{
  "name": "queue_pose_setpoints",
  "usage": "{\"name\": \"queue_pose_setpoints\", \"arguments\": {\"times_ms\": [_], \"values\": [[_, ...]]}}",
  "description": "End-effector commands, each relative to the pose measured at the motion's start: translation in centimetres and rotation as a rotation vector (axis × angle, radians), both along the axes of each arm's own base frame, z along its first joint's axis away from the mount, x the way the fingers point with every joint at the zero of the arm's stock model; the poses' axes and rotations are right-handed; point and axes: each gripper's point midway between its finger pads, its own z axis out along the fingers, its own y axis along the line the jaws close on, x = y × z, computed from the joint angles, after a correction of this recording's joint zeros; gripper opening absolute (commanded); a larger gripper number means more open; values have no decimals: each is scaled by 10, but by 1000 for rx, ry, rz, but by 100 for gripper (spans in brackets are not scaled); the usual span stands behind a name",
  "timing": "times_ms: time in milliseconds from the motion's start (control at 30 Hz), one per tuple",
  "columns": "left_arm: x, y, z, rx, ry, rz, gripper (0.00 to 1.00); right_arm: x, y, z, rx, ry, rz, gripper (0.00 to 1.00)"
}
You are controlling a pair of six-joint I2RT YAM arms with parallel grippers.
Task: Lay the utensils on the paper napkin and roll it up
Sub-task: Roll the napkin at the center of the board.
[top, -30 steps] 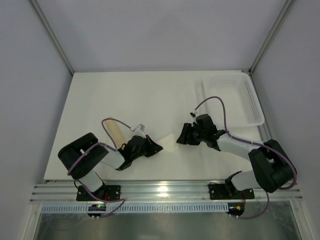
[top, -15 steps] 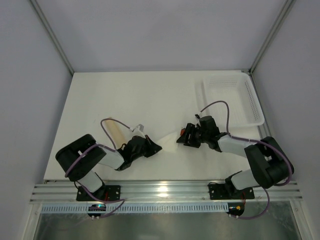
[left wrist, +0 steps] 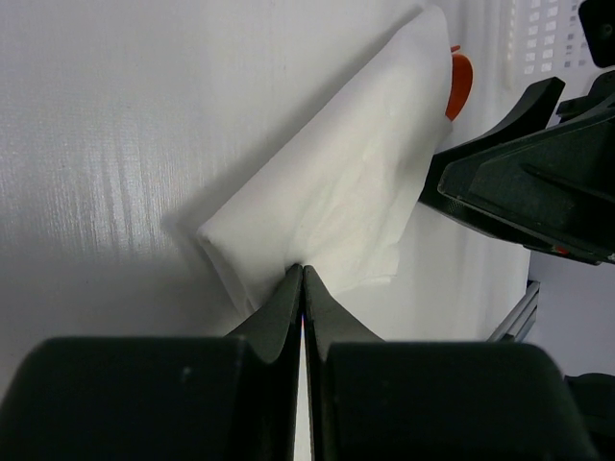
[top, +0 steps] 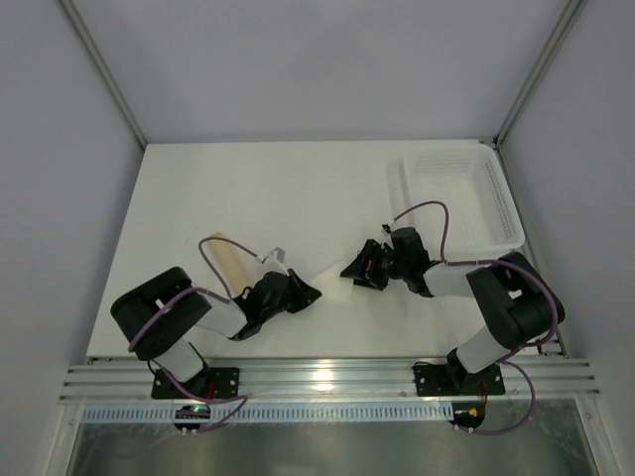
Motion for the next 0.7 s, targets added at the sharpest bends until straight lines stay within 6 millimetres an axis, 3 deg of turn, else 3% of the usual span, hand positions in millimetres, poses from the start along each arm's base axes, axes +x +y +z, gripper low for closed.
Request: {"name": "queue_pose_setpoints", "arguments": {"times_ms": [0,467,667], "values": [[-17,25,-37,141,71,11,0,9,0,-8,-28,-3,-12,58],[-16,21,-36,150,78,22,0,39,21,4,-27,-51,54,57],[-16,20,-33,160,70,24,0,30,4,-9,-112,-36,29,57]]}}
